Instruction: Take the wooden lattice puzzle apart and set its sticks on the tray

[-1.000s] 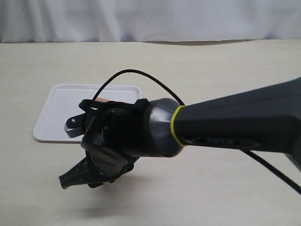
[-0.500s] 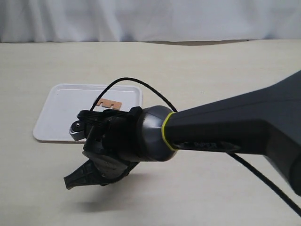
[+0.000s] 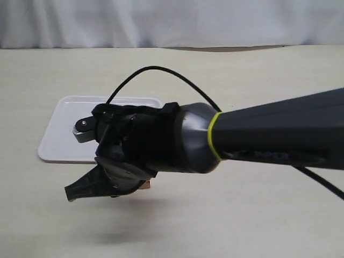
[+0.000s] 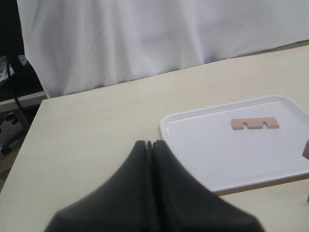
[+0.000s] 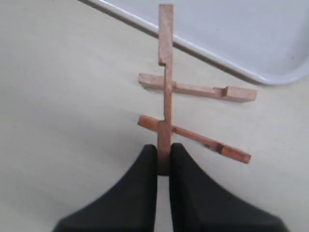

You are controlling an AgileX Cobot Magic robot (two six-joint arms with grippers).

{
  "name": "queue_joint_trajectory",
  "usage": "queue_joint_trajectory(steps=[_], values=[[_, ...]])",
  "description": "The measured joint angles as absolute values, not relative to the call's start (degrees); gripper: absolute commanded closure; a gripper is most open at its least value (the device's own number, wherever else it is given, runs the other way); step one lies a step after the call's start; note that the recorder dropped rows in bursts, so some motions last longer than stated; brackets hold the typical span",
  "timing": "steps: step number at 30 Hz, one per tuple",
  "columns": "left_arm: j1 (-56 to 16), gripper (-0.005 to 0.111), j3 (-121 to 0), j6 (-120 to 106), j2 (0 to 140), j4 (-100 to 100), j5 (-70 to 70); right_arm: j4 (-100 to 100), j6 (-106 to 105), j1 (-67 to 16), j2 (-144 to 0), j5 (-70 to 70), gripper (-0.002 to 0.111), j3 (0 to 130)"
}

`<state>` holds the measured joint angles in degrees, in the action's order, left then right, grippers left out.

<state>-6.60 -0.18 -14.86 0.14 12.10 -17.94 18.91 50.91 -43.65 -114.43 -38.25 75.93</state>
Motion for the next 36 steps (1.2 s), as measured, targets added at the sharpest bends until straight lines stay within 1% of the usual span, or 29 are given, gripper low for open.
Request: queue_joint_trajectory(steps=[7, 12, 18, 20, 21, 22, 23, 24, 25, 26, 27, 28, 29, 30, 36], values=[[-6.6, 0.107, -0.2, -14.9, 0.1, 12.1, -17.9, 27.4, 46.0, -43.6, -110.7, -38.7, 0.104, 78.4], [-6.6, 0.107, -0.2, -14.9, 0.1, 12.1, -17.9, 41.4, 42.0, -43.6, -110.8, -38.5, 0.104, 79.6], [-6.6, 0.107, -0.2, -14.9, 0.1, 12.1, -17.9, 57.9, 41.1, -43.6, -115.9, -38.5, 0.104, 82.1], [-6.6, 0.107, -0.2, -14.9, 0.1, 12.1, -17.9, 63.3, 41.1, -43.6, -120.0, -39.0, 0.104, 84.6], [-6.6, 0.107, -0.2, -14.9, 0.1, 12.1, -17.9, 65.0, 41.1, -43.6, -121.6, -39.5, 0.102, 85.7], [-6.6, 0.107, -0.2, -14.9, 0.1, 12.1, -17.9, 67.1, 41.0, -43.6, -124.8, -41.0, 0.099, 88.1], [-6.6, 0.107, -0.2, -14.9, 0.1, 12.1, -17.9, 67.8, 41.0, -43.6, -126.4, -41.9, 0.089, 89.1], [-6.6, 0.107, -0.2, -14.9, 0.1, 12.1, -17.9, 69.5, 41.0, -43.6, -129.7, -44.9, 0.084, 91.6], [-6.6, 0.107, -0.2, -14.9, 0.1, 12.1, -17.9, 70.1, 41.0, -43.6, -131.0, -46.8, 0.069, 92.8], [-6.6, 0.107, -0.2, -14.9, 0.1, 12.1, -17.9, 70.9, 41.0, -43.6, -133.8, -50.4, 0.063, 94.7], [-6.6, 0.107, -0.2, -14.9, 0.1, 12.1, -17.9, 70.9, 41.0, -43.6, -134.7, -51.7, 0.050, 95.5], [-6.6, 0.107, -0.2, -14.9, 0.1, 12.1, -17.9, 70.0, 40.2, -43.6, -136.2, -54.1, 0.041, 96.7], [-6.6, 0.107, -0.2, -14.9, 0.1, 12.1, -17.9, 67.8, 38.1, -43.6, -136.6, -54.6, 0.038, 97.4], [-6.6, 0.107, -0.2, -14.9, 0.1, 12.1, -17.9, 65.1, 35.4, -43.6, -136.6, -54.6, 0.036, 98.1], [-6.6, 0.107, -0.2, -14.9, 0.1, 12.1, -17.9, 45.2, 18.3, -43.6, -131.6, -55.5, 0.036, 103.4]])
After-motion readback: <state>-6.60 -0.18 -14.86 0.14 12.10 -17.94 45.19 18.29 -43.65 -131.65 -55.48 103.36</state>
